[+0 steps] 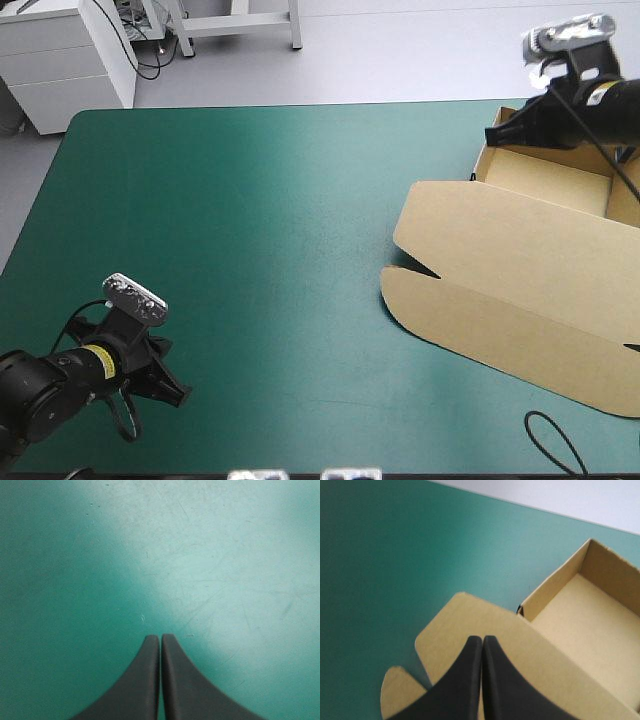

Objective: Fold the box

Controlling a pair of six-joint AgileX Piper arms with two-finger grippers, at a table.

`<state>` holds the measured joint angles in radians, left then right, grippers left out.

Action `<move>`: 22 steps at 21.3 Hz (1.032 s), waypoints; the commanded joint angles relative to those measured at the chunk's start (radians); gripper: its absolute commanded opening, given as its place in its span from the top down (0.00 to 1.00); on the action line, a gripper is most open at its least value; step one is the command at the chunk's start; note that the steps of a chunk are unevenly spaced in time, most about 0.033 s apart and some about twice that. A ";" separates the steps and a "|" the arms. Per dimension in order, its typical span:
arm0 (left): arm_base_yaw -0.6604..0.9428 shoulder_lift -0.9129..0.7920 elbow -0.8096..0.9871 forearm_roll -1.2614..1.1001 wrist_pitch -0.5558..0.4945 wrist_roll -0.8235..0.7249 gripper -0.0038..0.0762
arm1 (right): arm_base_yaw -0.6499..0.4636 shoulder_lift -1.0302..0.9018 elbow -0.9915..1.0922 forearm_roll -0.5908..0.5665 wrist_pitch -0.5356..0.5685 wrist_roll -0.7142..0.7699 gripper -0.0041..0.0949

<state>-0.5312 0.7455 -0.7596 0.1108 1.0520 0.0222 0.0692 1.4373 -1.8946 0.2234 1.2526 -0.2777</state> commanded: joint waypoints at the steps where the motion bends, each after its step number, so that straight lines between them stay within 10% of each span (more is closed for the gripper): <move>1: -0.002 -0.003 -0.025 0.000 -0.056 -0.009 0.96 | 0.062 -0.131 0.134 -0.040 -0.005 -0.010 0.97; 22: -0.002 -0.177 -0.015 -0.021 -0.034 -0.009 0.96 | 0.079 -1.005 1.103 -0.031 -0.220 -0.004 0.97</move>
<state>-0.5312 0.5956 -0.7553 0.1031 1.0423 0.0222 0.1498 0.4805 -0.8255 0.1843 1.0997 -0.2777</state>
